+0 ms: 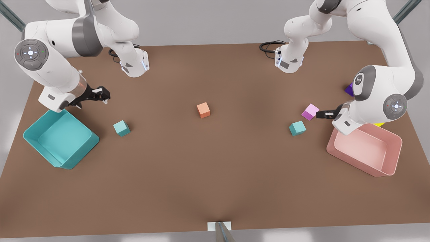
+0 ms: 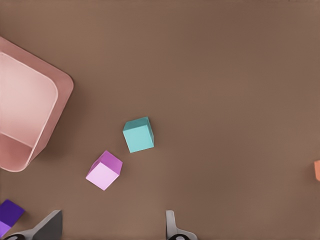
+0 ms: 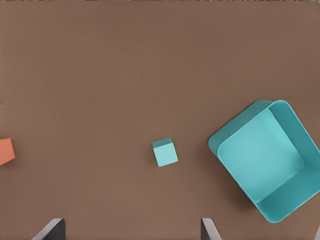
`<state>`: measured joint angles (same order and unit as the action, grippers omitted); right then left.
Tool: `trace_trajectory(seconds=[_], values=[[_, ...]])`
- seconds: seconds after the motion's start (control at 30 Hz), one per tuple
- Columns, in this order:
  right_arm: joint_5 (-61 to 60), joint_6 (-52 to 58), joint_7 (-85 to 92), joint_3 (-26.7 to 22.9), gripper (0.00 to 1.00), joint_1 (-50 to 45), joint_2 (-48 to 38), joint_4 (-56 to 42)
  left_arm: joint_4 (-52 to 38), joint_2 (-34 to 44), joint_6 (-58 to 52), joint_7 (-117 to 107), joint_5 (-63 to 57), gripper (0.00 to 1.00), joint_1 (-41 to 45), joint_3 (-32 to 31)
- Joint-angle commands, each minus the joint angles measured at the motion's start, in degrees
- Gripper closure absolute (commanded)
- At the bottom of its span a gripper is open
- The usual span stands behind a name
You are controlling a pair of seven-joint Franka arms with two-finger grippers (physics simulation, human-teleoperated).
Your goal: Stack the two blue cubes on top of each other
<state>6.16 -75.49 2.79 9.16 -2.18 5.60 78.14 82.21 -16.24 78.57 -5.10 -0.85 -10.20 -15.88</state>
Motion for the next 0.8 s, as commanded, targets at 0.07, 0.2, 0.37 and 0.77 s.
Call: trace_trajectory(seconds=[0.07,0.2,0.37,0.77], values=[[0.3,-1.0,2.0,0.2,0.00,0.5,1.7,0.1,0.0,0.1,-0.6,-3.0,0.0,0.00,-0.1,0.1],[0.6,-15.9,2.0,0.1,0.00,0.9,1.0,17.4,0.0,0.1,-1.9,-3.0,0.0,0.00,-0.1,0.0],[0.4,-32.5,2.0,0.1,0.00,2.8,1.2,31.5,0.0,0.1,-1.9,-3.0,0.1,0.00,-0.1,0.1],[1.0,-48.4,9.3,-0.2,0.00,6.2,7.5,41.4,0.0,-0.5,-1.9,-3.1,-0.1,0.00,-0.3,0.1]])
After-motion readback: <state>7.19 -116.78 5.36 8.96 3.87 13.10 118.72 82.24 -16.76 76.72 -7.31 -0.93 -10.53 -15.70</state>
